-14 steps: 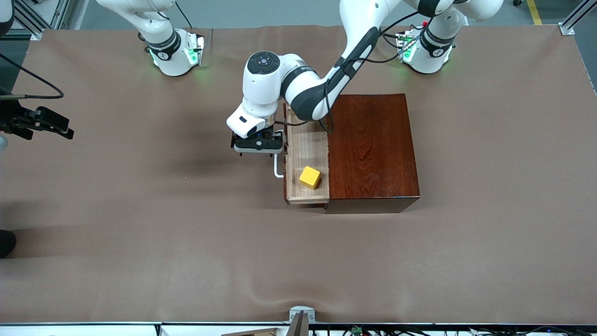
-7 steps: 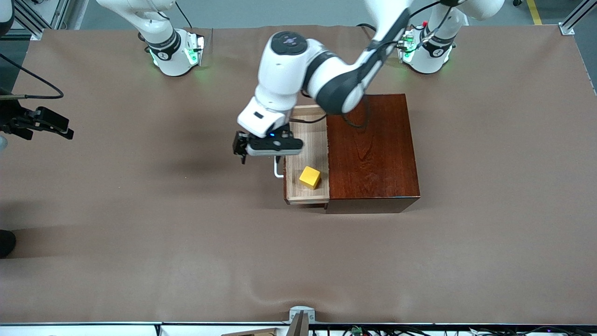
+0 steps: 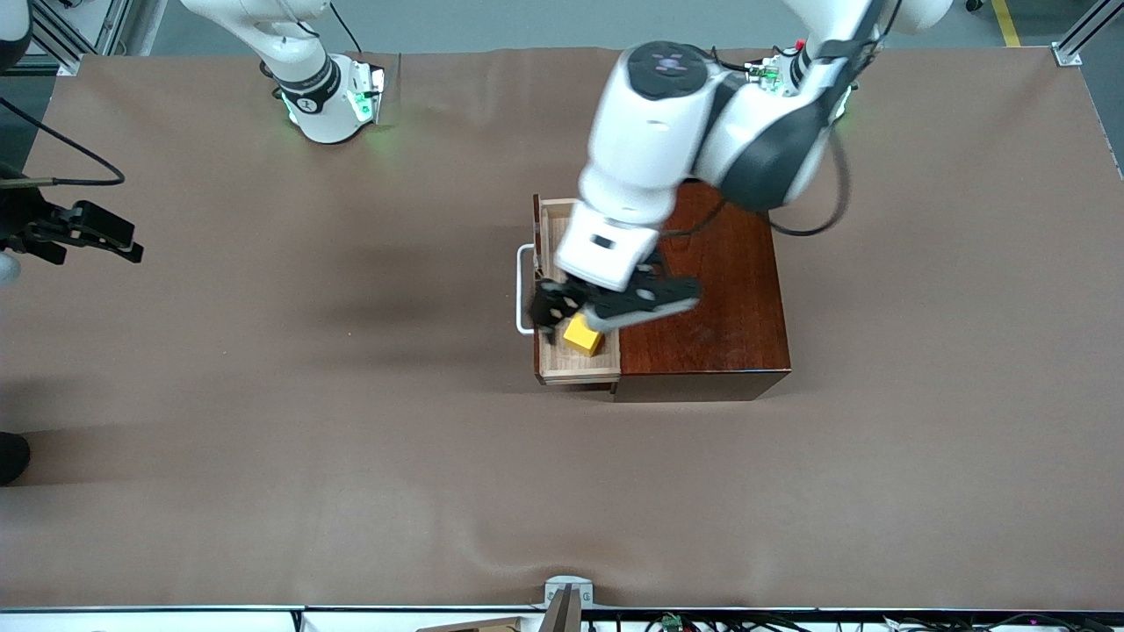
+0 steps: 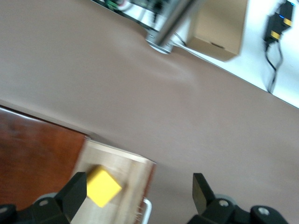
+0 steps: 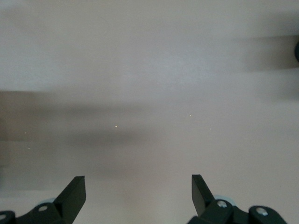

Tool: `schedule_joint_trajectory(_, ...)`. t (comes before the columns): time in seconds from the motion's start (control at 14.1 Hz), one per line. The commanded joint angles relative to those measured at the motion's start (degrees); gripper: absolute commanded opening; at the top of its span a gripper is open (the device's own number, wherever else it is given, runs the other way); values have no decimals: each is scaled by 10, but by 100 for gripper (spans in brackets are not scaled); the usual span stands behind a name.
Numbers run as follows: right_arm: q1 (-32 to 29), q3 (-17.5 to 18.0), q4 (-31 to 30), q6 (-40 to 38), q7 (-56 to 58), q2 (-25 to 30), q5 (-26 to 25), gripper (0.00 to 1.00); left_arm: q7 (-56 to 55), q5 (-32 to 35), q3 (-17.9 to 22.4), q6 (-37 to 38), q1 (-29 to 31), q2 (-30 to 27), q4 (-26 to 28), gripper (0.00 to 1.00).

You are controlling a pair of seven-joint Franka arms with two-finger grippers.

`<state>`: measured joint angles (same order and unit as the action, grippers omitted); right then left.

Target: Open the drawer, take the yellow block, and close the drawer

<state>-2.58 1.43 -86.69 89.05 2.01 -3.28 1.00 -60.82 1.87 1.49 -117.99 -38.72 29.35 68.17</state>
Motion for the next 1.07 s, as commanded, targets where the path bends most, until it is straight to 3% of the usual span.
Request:
schedule_joint_trajectory(0.0,30,0,-3,9,-12,-7,2,100,42,-11,-5,34,57,-28,23,100)
schedule_joint_trajectory(0.21,85,0,-3,26,-121,-19,1,100,102,-11,-7,75,115,-42,30,100)
schedule_joint_trajectory(0.64,218,0,3,74,-522,-72,-2,100,249,-12,-9,109,193,-96,99,100)
schedule_joint_trajectory(1.0,324,0,84,90,-844,-154,-6,100,368,-12,-9,109,232,-174,203,100)
